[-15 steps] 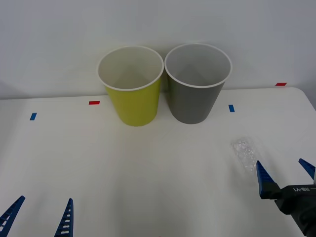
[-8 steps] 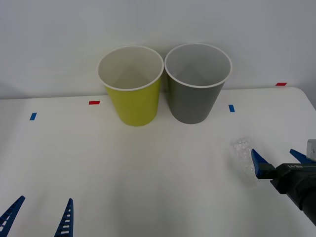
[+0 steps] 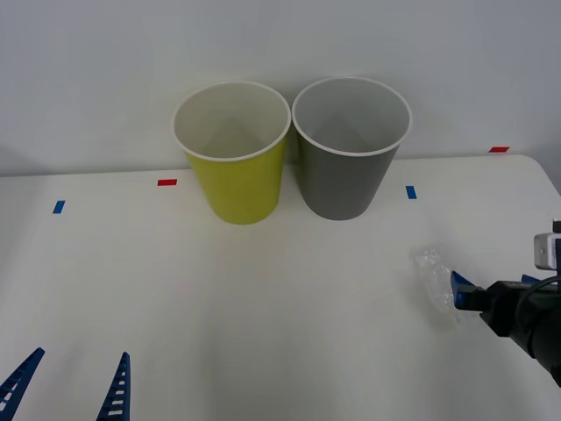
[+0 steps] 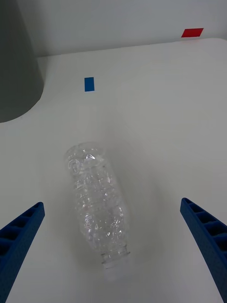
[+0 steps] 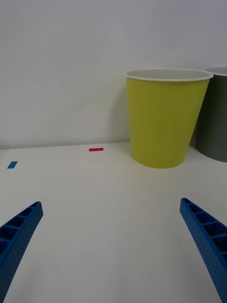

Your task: Put cans in the gray bin and PET bottles in the light green bin.

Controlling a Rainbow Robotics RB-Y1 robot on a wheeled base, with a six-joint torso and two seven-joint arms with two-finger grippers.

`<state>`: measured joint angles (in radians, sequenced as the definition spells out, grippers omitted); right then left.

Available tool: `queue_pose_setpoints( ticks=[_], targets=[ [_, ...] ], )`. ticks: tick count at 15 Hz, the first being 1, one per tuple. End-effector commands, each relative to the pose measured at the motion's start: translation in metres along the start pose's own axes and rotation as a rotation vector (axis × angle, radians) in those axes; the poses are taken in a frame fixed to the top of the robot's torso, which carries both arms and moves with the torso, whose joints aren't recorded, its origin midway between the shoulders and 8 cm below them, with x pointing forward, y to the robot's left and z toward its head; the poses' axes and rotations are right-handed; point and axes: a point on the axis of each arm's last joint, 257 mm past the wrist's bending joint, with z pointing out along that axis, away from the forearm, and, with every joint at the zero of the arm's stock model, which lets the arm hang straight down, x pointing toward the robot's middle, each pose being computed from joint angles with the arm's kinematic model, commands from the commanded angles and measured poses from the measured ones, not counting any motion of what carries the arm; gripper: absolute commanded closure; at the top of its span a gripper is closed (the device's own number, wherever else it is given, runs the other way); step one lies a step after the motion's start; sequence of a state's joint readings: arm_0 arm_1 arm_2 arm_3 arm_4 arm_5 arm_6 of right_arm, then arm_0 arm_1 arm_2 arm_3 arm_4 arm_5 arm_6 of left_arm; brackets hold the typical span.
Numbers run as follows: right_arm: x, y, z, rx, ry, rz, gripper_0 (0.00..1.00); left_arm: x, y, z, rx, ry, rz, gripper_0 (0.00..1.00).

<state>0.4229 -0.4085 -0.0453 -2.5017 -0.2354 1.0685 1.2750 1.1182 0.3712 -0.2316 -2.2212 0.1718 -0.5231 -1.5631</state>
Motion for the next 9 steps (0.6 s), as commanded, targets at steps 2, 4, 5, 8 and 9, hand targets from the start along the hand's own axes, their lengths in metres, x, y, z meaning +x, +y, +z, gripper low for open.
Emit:
queue_pose_setpoints(
  ticks=[2, 4, 5, 8, 9],
  targets=[
    [-0.003, 0.000, 0.002, -0.004, 0.088, -0.026, 0.00, 0.000, 0.000, 0.000, 0.000, 0.000, 0.000, 0.00],
    [-0.006, -0.002, 0.004, 0.007, 0.127, -0.109, 0.00, 0.000, 0.000, 0.000, 0.000, 0.000, 0.000, 0.00],
    [-0.006, -0.004, 0.006, 0.008, 0.134, -0.126, 0.00, 0.000, 0.000, 0.000, 0.000, 0.000, 0.000, 0.00],
    [-0.004, -0.022, 0.013, 0.026, 0.147, -0.211, 0.00, 0.000, 0.000, 0.000, 0.000, 0.000, 0.000, 0.00],
    [-0.005, -0.023, 0.013, 0.028, 0.149, -0.221, 0.00, 0.000, 0.000, 0.000, 0.000, 0.000, 0.000, 0.00]
  ],
)
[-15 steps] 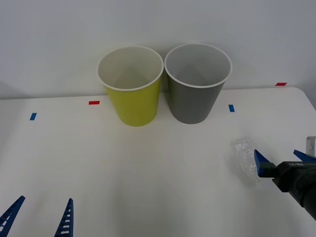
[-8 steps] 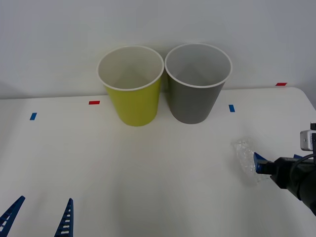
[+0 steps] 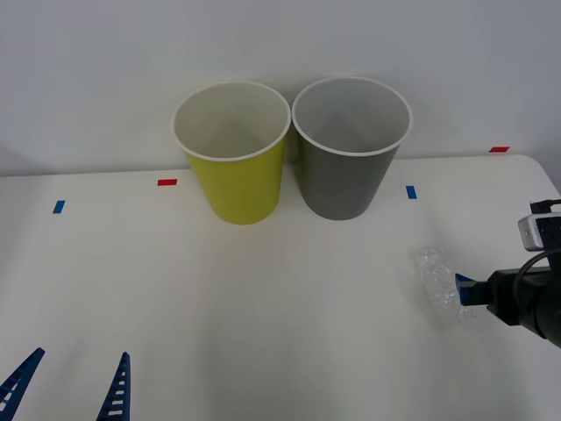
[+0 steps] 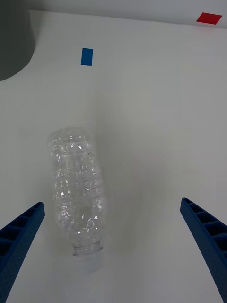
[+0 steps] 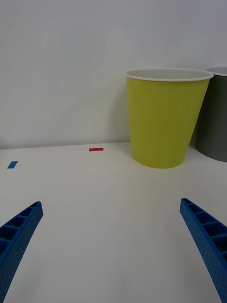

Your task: Put cans in the gray bin and PET bottles in the light green bin.

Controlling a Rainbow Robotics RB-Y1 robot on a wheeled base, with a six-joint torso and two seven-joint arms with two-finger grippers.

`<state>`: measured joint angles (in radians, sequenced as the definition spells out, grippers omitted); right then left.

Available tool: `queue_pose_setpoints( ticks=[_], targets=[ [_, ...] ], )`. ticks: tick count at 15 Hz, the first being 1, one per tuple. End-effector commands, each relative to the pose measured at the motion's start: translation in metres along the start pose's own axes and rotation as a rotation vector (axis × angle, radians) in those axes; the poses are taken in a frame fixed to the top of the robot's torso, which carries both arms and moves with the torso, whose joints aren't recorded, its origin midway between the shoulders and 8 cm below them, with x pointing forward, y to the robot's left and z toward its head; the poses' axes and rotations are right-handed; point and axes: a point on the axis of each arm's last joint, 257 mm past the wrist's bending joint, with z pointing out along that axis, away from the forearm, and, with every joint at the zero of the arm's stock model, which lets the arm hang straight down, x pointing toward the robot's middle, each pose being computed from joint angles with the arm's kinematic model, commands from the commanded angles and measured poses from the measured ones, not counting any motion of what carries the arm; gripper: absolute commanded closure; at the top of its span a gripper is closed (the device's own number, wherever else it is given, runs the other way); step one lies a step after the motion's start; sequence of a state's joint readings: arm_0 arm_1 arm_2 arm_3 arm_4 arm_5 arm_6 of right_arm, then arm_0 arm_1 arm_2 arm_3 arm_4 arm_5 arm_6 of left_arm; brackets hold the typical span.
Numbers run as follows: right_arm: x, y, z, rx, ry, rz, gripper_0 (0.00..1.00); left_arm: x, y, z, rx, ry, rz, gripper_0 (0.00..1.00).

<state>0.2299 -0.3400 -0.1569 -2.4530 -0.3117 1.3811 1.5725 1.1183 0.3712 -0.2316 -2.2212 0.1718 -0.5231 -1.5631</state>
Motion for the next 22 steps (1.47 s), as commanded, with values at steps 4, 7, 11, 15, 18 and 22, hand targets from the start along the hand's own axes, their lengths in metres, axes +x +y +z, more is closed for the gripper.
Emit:
queue_pose_setpoints(
  ticks=[4, 7, 11, 15, 18, 22],
  targets=[
    [-0.004, -0.001, 0.020, -0.060, 0.033, -0.025, 0.00, 0.000, 0.000, 0.000, 0.000, 0.000, 0.000, 0.00],
    [-0.002, 0.009, 0.040, -0.133, 0.073, 0.008, 0.00, 0.000, 0.000, 0.000, 0.000, 0.000, 0.000, 0.00],
    [0.004, 0.011, 0.046, -0.150, 0.104, -0.009, 0.00, 0.000, 0.000, 0.000, 0.000, 0.000, 0.000, 0.00],
    [0.003, 0.024, 0.043, -0.187, 0.141, 0.001, 0.00, 0.000, 0.000, 0.000, 0.000, 0.000, 0.000, 0.00],
    [-0.006, 0.028, 0.042, -0.195, 0.127, -0.009, 0.00, 0.000, 0.000, 0.000, 0.000, 0.000, 0.000, 0.00],
    [-0.001, 0.013, 0.054, -0.169, 0.158, -0.020, 0.00, 0.000, 0.000, 0.000, 0.000, 0.000, 0.000, 0.00]
  ],
)
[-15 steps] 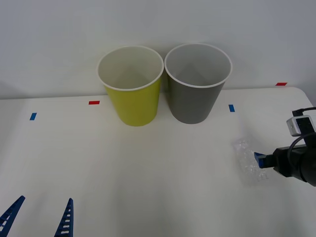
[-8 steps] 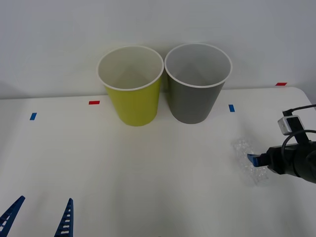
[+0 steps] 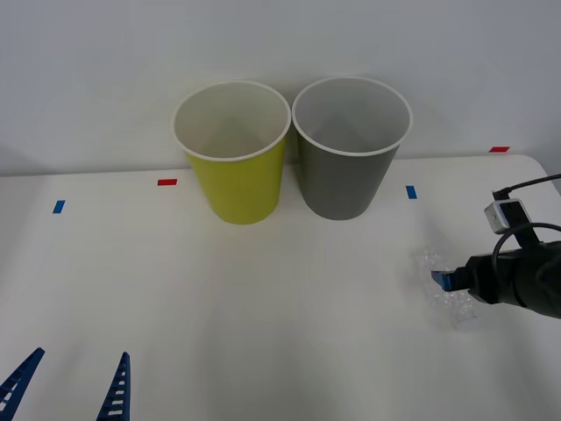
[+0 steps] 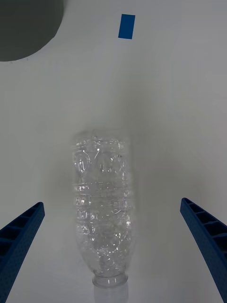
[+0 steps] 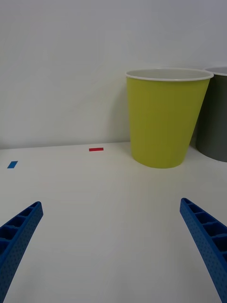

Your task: Put cans in the gray bin and PET bottles in the light green bin.

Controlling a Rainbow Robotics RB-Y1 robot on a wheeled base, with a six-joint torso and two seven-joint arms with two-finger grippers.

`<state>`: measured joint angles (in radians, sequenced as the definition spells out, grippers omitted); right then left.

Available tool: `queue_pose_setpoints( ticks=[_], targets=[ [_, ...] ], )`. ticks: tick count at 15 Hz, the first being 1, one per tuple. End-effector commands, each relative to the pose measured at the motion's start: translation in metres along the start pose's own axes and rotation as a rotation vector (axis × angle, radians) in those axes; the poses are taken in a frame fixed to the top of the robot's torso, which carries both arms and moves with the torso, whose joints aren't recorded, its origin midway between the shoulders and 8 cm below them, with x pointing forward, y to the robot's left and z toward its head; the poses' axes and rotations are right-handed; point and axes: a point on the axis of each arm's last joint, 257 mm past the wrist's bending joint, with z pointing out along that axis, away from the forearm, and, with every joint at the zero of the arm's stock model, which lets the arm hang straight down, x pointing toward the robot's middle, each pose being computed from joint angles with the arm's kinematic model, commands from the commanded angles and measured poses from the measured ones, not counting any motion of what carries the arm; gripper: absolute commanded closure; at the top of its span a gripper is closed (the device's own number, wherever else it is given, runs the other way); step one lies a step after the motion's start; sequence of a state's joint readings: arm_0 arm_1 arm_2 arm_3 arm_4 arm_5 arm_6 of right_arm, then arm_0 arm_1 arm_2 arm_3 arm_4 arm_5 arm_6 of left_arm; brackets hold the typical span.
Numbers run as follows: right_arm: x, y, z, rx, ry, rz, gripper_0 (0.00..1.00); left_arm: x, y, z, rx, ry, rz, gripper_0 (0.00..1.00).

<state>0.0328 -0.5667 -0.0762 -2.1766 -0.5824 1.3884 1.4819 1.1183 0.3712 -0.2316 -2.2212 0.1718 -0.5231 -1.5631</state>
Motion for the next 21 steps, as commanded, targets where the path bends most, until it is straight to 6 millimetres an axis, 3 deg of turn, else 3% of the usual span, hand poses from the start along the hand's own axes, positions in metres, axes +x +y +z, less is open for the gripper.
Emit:
queue_pose_setpoints(
  ticks=[1, 6, 10, 16, 21],
  targets=[
    [-0.003, -0.010, 0.009, 0.005, 0.021, 0.001, 0.00, 0.000, 0.000, 0.000, 0.000, 0.000, 0.000, 0.00],
    [-0.012, -0.013, 0.020, -0.007, 0.039, 0.010, 0.00, 0.000, 0.000, 0.000, 0.000, 0.000, 0.000, 0.00],
    [-0.007, -0.003, 0.027, -0.021, 0.063, 0.012, 0.00, 0.000, 0.000, 0.000, 0.000, 0.000, 0.000, 0.00],
    [0.002, -0.014, 0.031, -0.007, 0.094, 0.048, 0.00, 0.000, 0.000, 0.000, 0.000, 0.000, 0.000, 0.00],
    [0.000, 0.005, 0.038, -0.046, 0.073, 0.073, 0.00, 0.000, 0.000, 0.000, 0.000, 0.000, 0.000, 0.00]
  ],
)
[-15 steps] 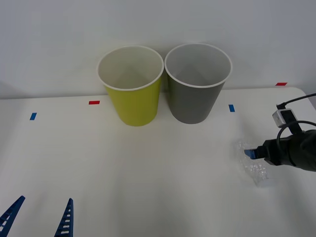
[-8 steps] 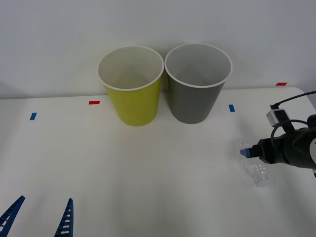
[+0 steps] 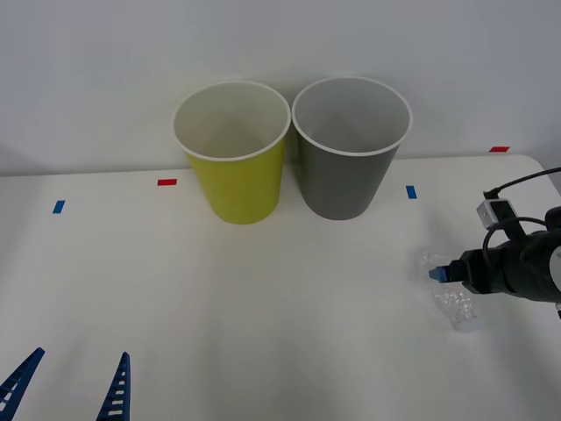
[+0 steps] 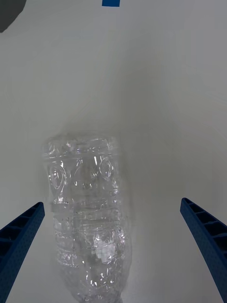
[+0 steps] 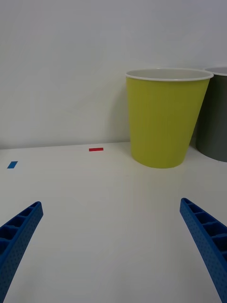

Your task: Put cans in the gray bin and PET bottles in the light green bin.

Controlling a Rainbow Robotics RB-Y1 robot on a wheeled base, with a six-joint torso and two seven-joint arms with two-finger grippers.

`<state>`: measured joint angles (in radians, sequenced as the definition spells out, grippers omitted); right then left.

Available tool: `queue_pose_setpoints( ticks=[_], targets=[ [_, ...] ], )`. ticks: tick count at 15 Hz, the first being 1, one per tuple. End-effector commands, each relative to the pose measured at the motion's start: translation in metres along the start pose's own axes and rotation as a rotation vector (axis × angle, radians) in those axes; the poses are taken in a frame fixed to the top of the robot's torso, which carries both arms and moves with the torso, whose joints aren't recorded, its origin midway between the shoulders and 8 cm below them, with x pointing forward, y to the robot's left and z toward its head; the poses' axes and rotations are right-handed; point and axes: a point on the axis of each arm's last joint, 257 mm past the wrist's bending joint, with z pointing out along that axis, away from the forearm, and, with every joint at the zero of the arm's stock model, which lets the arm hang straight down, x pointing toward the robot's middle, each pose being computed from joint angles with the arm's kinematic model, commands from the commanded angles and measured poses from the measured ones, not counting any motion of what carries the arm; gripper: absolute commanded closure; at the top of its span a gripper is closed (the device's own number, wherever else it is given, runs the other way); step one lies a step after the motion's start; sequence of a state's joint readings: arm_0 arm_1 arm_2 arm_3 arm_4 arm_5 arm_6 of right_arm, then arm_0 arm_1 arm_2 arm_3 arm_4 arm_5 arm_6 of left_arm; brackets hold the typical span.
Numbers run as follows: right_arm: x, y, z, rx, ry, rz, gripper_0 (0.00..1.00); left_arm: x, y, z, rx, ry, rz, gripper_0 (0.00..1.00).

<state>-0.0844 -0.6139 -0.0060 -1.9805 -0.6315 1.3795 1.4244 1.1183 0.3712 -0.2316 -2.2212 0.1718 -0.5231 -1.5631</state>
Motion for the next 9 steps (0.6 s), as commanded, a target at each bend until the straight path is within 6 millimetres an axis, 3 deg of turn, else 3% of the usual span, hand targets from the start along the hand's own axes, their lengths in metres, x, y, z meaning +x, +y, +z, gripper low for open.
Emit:
queue_pose_setpoints(
  ticks=[1, 9],
  targets=[
    [-0.004, 0.016, 0.005, -0.036, -0.026, 0.021, 0.00, 0.000, 0.000, 0.000, 0.000, 0.000, 0.000, 0.00],
    [-0.001, 0.010, 0.003, -0.023, -0.011, 0.073, 0.00, 0.000, 0.000, 0.000, 0.000, 0.000, 0.000, 0.00]
  ],
)
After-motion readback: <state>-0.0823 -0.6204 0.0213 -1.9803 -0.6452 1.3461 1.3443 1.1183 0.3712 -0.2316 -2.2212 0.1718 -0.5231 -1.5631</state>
